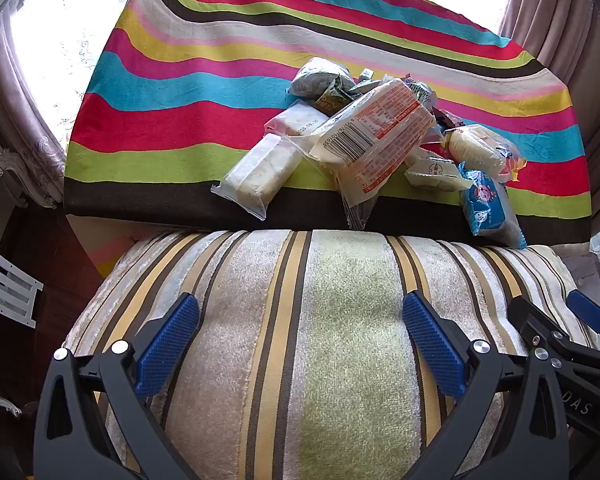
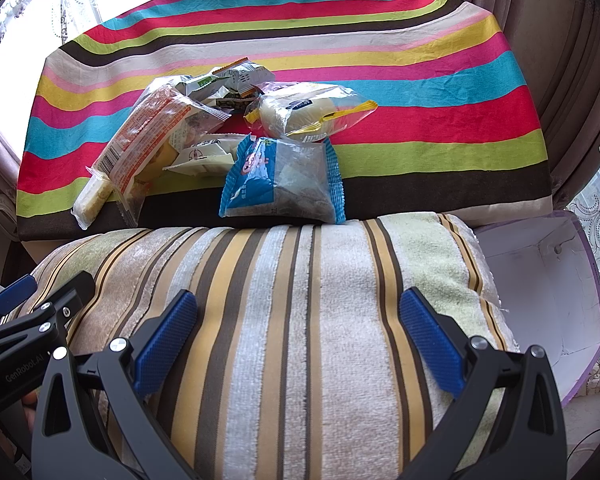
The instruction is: Organize snacks
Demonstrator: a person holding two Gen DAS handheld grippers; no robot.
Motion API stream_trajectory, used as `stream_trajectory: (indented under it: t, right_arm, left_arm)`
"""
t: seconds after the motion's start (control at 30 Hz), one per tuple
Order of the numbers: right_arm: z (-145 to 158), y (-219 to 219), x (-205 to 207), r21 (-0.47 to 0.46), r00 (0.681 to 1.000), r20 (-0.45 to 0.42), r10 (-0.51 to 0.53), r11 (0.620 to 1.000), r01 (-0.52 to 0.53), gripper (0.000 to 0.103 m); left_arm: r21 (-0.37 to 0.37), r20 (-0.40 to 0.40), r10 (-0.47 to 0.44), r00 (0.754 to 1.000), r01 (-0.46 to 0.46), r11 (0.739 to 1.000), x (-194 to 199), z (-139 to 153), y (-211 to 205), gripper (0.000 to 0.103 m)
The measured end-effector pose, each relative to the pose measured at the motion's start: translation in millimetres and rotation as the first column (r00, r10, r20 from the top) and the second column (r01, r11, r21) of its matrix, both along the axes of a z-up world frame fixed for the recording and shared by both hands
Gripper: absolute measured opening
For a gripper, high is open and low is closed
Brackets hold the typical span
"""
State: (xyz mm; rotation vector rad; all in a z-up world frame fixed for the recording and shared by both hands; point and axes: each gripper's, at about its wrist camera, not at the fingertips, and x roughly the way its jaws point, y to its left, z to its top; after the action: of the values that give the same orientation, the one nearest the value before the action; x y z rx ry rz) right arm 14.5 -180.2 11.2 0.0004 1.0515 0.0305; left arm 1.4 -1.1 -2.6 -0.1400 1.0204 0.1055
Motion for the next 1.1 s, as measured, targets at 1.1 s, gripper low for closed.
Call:
stream_trajectory:
  t: [1.1]
  right_arm:
    - [-2.7, 1.5, -5.9, 0.014, 1.000, -0.001, 0.002, 1.000, -0.002, 0.102]
  left_arm:
    - [0.000, 0.033, 0.010, 0.999, -0.010, 1.000, -3.1, 5.7, 1.1, 0.097]
